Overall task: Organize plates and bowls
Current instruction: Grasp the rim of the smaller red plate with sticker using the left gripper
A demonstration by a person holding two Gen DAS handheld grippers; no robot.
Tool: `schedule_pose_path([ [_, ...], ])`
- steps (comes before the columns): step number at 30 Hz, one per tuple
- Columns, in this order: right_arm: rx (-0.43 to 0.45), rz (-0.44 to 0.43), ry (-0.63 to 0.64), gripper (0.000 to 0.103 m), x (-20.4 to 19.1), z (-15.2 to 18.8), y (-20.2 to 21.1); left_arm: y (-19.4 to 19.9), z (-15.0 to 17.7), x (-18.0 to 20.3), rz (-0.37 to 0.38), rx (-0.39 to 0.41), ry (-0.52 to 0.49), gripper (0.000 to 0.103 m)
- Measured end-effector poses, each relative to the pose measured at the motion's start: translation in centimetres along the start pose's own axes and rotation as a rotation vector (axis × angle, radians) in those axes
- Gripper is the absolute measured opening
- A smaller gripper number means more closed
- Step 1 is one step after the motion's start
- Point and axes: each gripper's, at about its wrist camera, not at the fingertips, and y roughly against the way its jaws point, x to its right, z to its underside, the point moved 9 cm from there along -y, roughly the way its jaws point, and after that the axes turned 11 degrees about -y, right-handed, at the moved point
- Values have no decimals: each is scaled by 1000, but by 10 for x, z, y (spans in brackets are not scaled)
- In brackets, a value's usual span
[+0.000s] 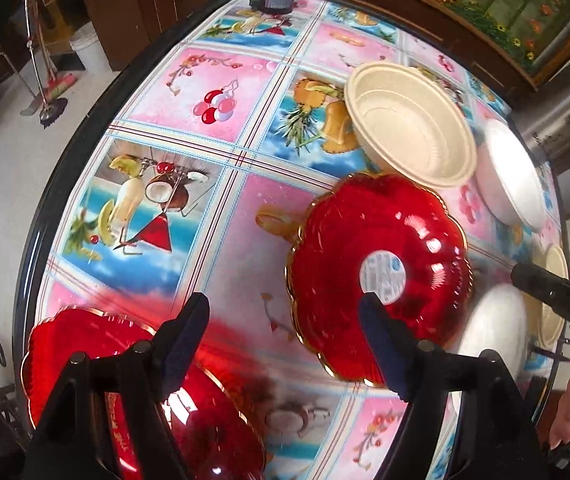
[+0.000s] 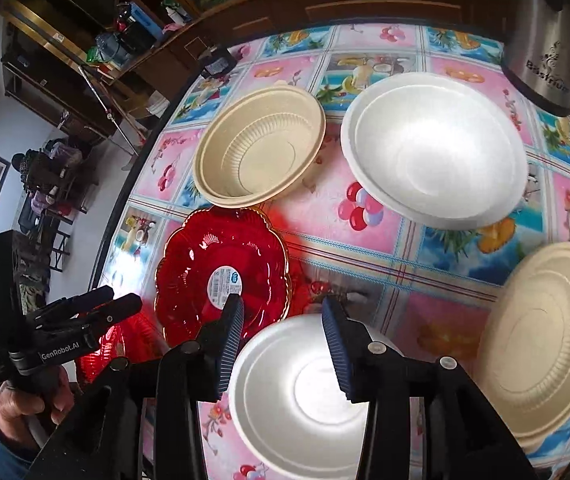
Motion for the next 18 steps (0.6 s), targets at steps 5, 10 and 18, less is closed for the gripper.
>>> schedule_pose_path([
  [5,-28,19,2,44,6,-7,-19,-19,-4,-2,1,-39,-3,73],
  [10,-68,10,-5,44,9,-8,-35,-38,-1,-2,30,-81,1,52],
  [18,-126,-10,-22,14,7,0,-56,-48,-2,11,92,-82,-2,18],
])
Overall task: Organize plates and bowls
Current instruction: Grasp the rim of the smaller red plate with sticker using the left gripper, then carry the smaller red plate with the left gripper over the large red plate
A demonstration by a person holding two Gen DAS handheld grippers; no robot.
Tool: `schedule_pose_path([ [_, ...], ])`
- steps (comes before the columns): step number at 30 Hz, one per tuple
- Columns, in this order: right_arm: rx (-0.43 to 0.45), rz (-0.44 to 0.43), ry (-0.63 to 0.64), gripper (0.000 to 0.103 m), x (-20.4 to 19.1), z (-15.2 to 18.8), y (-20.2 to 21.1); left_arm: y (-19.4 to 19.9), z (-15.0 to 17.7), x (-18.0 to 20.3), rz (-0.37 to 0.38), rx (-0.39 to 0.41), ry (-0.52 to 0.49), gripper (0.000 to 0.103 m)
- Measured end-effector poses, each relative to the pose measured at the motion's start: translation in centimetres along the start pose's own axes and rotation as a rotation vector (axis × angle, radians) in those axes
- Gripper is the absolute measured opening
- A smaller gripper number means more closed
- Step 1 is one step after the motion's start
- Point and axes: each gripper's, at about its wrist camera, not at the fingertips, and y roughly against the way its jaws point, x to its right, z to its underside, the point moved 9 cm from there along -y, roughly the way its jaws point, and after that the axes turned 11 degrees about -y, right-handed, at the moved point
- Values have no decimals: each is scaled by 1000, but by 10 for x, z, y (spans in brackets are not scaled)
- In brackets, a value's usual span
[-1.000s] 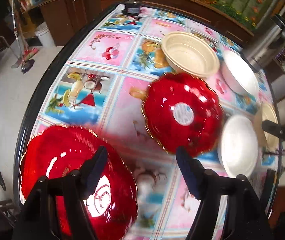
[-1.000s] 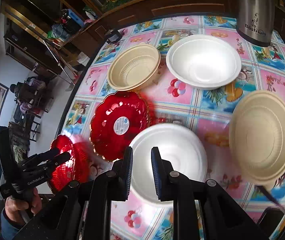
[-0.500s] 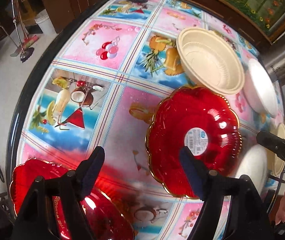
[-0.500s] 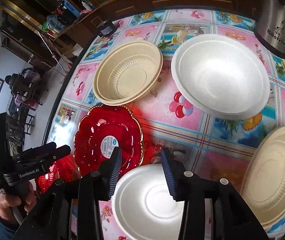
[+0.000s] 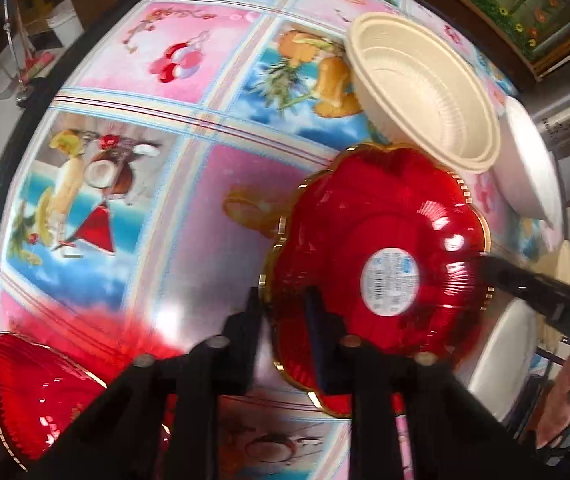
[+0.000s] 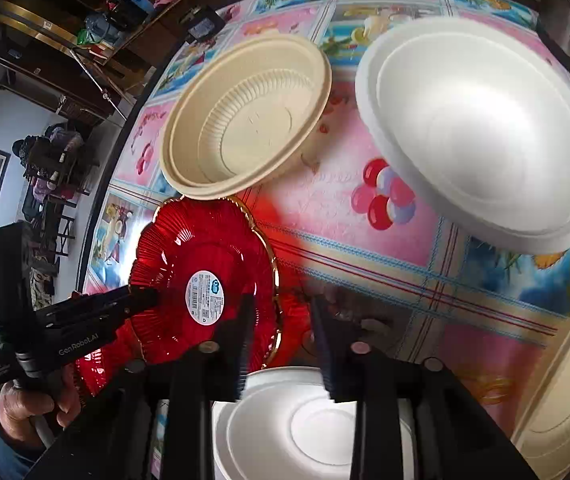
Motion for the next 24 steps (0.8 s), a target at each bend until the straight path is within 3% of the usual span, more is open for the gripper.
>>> schedule_pose_path([
  [1,-6,-5,-6,8,-1,1,-2,0,-1,1,-11,4,-7,18],
  [6,24,4,-35,7,-4,6,2,13,-3,6,-59,47,-41,18],
  [12,53,-47,-60,8,-17,13,20,35,-3,6,-94,93,-62,19],
  [24,73,-140,-96,8,-31,42,50,65,33,7,-81,130,-74,22],
])
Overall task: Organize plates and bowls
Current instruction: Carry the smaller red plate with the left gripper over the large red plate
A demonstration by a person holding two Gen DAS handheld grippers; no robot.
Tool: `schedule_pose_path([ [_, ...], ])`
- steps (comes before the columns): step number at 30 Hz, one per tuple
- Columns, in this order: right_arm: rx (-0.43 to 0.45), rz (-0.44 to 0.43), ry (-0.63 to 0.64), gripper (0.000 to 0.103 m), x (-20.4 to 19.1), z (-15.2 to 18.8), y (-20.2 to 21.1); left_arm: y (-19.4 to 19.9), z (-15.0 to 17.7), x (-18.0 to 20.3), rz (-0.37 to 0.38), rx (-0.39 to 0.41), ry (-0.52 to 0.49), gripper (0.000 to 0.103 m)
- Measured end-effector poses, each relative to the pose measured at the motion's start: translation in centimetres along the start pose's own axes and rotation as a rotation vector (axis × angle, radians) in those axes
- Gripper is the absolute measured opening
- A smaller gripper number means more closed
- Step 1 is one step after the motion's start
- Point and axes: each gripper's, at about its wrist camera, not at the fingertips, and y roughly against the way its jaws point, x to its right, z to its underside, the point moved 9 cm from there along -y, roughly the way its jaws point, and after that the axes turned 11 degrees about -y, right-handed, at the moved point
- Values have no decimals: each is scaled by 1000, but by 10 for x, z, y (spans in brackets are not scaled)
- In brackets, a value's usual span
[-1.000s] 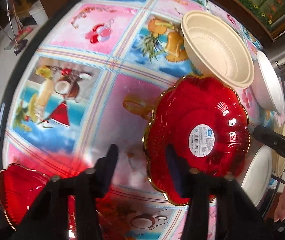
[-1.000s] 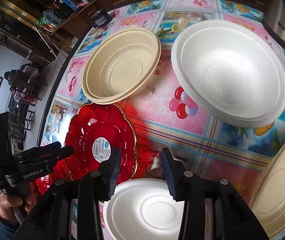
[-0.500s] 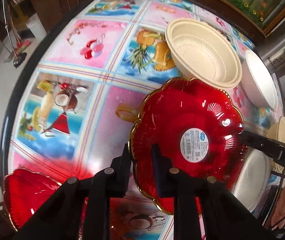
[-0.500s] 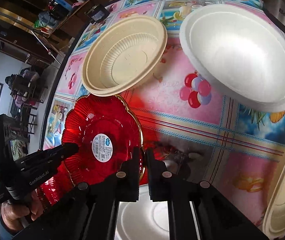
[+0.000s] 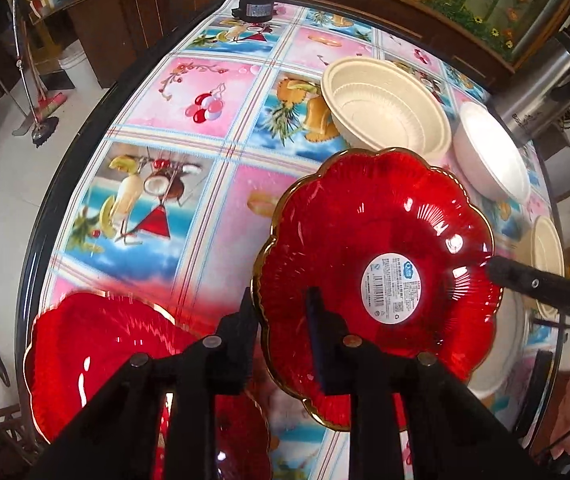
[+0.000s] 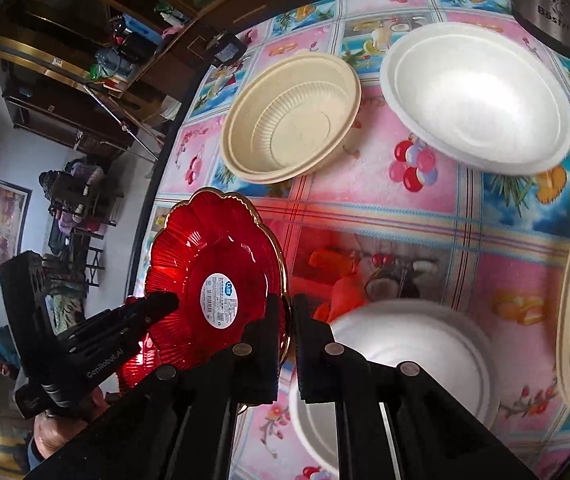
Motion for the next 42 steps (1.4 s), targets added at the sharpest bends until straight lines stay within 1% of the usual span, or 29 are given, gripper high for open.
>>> schedule_pose_path([
  [4,15,-22,-8,8,-5,14,12,9,13,4,13,12,-2,23],
  [9,31,-41,-9,8,-9,31,24,22,26,5,9,33,-7,23],
  [16,20,-50,-13,8,-12,56,28,38,47,2,14,53,6,23],
  [22,10,-51,5,8,-23,74,26,54,65,-9,16,79,32,23],
  [26,-4,-60,22,8,-37,87,22,64,79,-23,24,88,62,24],
  [29,-21,-67,45,8,-50,96,15,72,88,-40,10,100,89,24],
  [30,-25,-69,53,8,-54,99,12,74,92,-47,9,102,103,25],
  [36,-67,-68,102,8,-84,118,-14,81,108,-81,-27,112,154,28],
  [39,-86,-64,121,8,-96,126,-27,81,117,-98,-44,106,175,28],
  [42,-103,-53,146,8,-107,132,-42,78,125,-115,-44,90,193,28],
])
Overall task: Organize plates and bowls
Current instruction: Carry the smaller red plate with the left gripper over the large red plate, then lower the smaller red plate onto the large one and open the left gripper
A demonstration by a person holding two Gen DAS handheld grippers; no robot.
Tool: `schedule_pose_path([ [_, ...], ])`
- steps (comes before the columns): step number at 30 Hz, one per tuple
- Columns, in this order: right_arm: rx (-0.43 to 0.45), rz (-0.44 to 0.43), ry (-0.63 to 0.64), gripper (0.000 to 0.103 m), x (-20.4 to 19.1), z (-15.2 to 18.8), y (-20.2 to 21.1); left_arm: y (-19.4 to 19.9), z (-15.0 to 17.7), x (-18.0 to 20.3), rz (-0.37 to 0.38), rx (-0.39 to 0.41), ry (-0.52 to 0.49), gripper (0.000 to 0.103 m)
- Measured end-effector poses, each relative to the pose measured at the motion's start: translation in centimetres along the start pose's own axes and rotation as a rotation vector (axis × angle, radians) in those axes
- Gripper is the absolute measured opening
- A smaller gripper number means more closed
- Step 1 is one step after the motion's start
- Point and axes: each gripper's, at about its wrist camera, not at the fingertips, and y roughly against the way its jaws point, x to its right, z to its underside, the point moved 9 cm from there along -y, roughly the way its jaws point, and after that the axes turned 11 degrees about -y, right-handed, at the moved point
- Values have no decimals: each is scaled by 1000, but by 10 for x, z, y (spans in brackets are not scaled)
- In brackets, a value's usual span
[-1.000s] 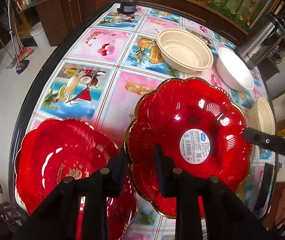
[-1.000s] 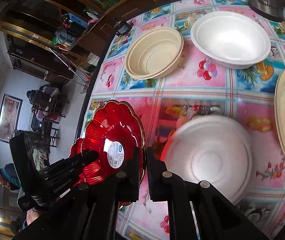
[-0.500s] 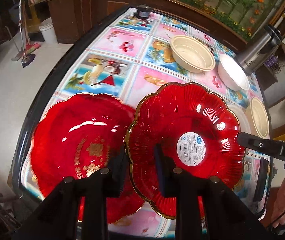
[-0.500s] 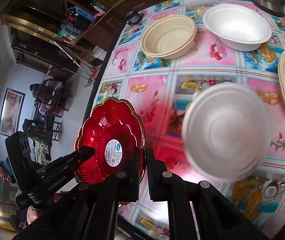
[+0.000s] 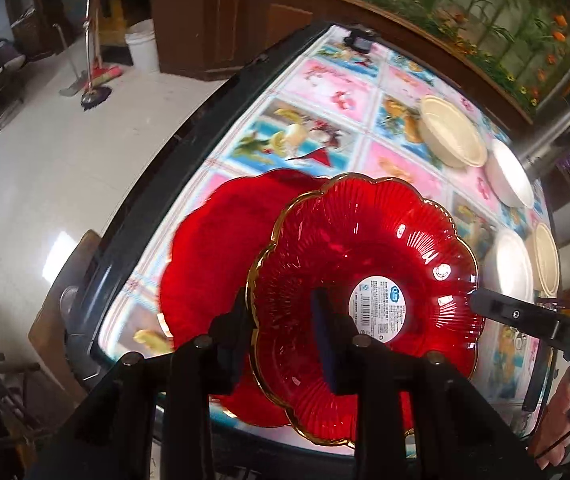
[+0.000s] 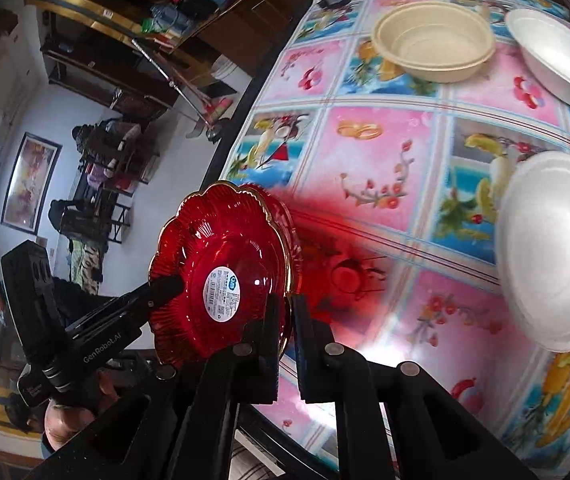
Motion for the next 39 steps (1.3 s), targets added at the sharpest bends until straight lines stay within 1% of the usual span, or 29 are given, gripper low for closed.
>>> schedule_pose_path([
  [4,-10,1,32,8,-16,0,-19,-2,0,-20,-33,8,-1,28],
  [5,-6,4,43,8,-20,0,-24,-6,2,-25,-36,0,3,28],
  [7,-6,26,60,8,-24,4,-32,-16,6,-33,-35,-20,5,28],
  [9,-6,68,91,8,-26,8,-43,-25,9,-37,-32,-38,9,28],
  [12,-21,107,97,8,-20,9,-59,-37,10,-40,-24,-50,8,28],
  [15,-33,120,82,8,-15,10,-69,-45,11,-42,-16,-61,6,28],
  [20,-22,150,91,8,-11,9,-74,-58,12,-43,-4,-77,-9,29],
  [22,-16,169,96,8,-8,10,-78,-61,10,-42,-15,-75,-26,29],
  [24,-4,174,102,8,-7,7,-77,-62,9,-40,-15,-76,-37,34],
  [26,1,174,104,8,-8,4,-77,-63,8,-38,-14,-77,-47,37],
  [28,2,190,104,8,-8,3,-77,-64,8,-36,-29,-78,-63,37],
  [31,-1,213,113,8,-8,2,-77,-64,8,-34,-29,-75,-74,42],
  [33,-3,220,108,8,-8,2,-77,-64,8,-32,-20,-74,-74,49],
  [37,-15,235,111,10,-10,2,-81,-63,8,-28,-30,-71,-88,56],
  [39,-19,243,114,10,-11,2,-83,-63,9,-27,-26,-68,-88,61],
])
